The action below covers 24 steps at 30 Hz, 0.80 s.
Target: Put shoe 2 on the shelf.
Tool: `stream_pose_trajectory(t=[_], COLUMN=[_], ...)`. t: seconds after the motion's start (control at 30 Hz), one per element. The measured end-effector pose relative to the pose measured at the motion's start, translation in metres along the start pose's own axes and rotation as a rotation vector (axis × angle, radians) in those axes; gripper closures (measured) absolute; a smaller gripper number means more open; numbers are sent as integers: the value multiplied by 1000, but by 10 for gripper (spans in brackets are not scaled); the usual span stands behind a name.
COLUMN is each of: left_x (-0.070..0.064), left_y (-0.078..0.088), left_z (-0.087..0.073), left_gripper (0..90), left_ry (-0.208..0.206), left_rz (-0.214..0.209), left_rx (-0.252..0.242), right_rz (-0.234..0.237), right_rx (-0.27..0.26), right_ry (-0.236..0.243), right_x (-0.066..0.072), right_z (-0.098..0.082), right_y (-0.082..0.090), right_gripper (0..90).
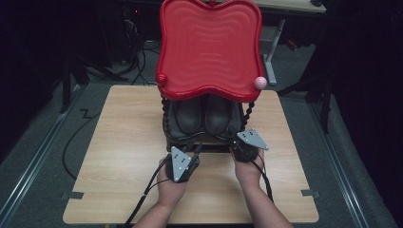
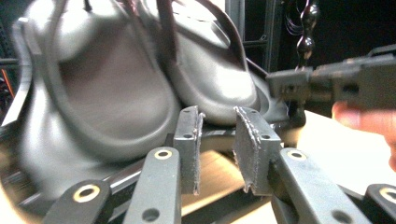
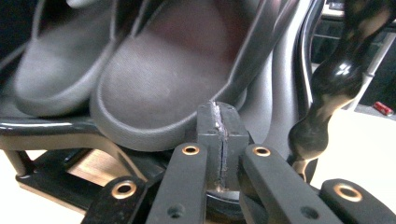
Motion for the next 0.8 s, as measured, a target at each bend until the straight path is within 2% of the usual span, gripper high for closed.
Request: stream_pose_trajectory(t=[0.07, 0.17, 0.3, 0.4, 0.47, 0.53, 0.57, 0.6, 0.67, 0.73, 0.8], left_x=[8, 21, 33, 39, 44, 48, 49, 50, 51, 50, 50], left_y=[11, 16, 3, -12, -20, -23, -25, -26, -27, -29, -31], left_z=[1, 4, 6, 4, 3, 3, 3, 3, 3, 3, 3], left_gripper=[703, 719, 781, 809, 811, 807, 802, 794, 788, 784, 780], left_ry=[-14, 2, 28, 18, 36, 47, 48, 50, 58, 60, 64], left_rz=[18, 56, 110, 148, 166, 174, 180, 183, 187, 185, 183], left_rx=[-16, -35, -45, -36, -34, -37, -36, -36, -31, -26, -20], right_rz=[2, 11, 17, 16, 7, 5, 13, 47, 82, 105, 103], right_rx=[-13, -31, -31, -20, -11, -39, -53, -83, -100, -98, -66], right_ry=[4, 15, 21, 20, 7, 14, 28, 40, 57, 61, 85], right_x=[1, 4, 9, 8, 6, 7, 10, 17, 28, 38, 44], right_z=[1, 1, -2, -3, -4, -2, 1, 5, 11, 15, 15], right_y=[6, 15, 19, 14, 9, 11, 12, 14, 14, 9, -1], right_gripper=[890, 886, 888, 889, 891, 890, 889, 883, 881, 881, 883])
Point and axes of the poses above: each handheld gripper's, and its own axes: y roughly backward along the jaws, z roughly out of its top, x roughly to its left, the point moved 1 cm from there along -y, roughly forward along the jaws, and after that the axes turned 14 degrees about y, right-handed, at the moved point
